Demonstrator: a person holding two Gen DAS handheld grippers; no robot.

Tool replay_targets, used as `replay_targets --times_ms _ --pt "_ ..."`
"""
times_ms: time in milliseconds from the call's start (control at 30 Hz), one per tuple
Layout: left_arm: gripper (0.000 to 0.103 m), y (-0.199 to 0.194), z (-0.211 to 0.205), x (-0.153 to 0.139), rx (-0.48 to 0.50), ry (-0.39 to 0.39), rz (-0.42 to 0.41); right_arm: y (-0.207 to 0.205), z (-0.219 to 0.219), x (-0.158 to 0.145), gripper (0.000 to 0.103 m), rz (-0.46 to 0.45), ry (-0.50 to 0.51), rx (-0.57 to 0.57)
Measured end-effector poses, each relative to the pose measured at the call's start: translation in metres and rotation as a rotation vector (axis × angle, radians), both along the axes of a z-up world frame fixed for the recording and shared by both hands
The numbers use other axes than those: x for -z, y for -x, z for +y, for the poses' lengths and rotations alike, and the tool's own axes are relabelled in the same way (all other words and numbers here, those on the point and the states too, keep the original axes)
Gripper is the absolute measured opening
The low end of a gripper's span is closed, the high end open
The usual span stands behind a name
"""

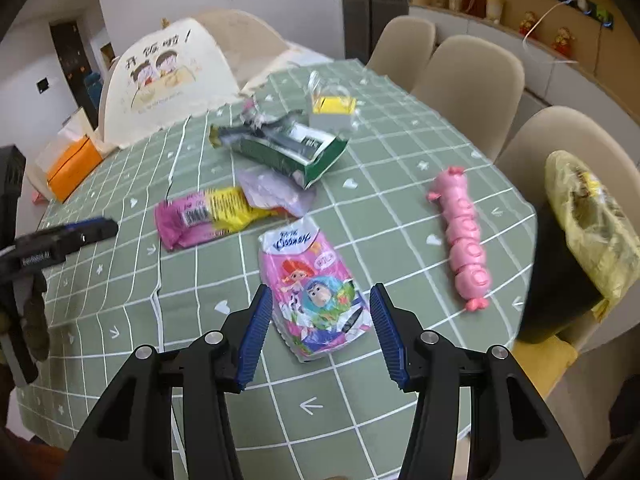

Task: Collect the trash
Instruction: 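Grasp the pink Kleenex pack with the right gripper while the left gripper grasps the pink-yellow wrapper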

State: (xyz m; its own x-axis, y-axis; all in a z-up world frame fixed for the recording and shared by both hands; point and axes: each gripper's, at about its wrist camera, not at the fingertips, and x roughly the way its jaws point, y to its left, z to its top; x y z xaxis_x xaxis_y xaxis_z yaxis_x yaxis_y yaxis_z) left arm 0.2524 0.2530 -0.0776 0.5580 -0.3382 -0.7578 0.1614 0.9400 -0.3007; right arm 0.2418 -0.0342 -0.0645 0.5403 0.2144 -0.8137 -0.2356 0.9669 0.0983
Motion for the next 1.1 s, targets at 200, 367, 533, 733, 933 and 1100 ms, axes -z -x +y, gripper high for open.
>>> replay_targets --times_ms 200,367,533,733,933,1100 --pt "0.051 -0.001 0.009 0.003 -0.011 0.037 0.005 -0.018 0.018 0.014 0.048 -0.009 0.065 -0.105" --pt "0.051 0.000 0.012 0.003 -0.014 0.029 0.013 -0.048 0.017 0.032 0.048 0.010 0.077 -0.132" --pt "0.051 0.000 0.008 0.003 0.008 0.033 0.019 -0.056 0.010 0.048 0.048 0.120 -0.059 -0.154" --pt "0.051 -0.015 -0.011 -0.005 0.081 0.005 -0.004 -0.032 0.032 0.050 0.022 0.090 0.116 -0.207" --pt "0.055 -0.043 -0.042 -0.016 0.205 -0.050 -0.039 -0.022 0.003 0.031 0.008 0.074 0.028 -0.091" --pt "0.055 -0.067 -0.061 -0.003 0.252 -0.091 -0.023 -0.016 -0.026 0.010 0.008 0.048 -0.056 0.011"
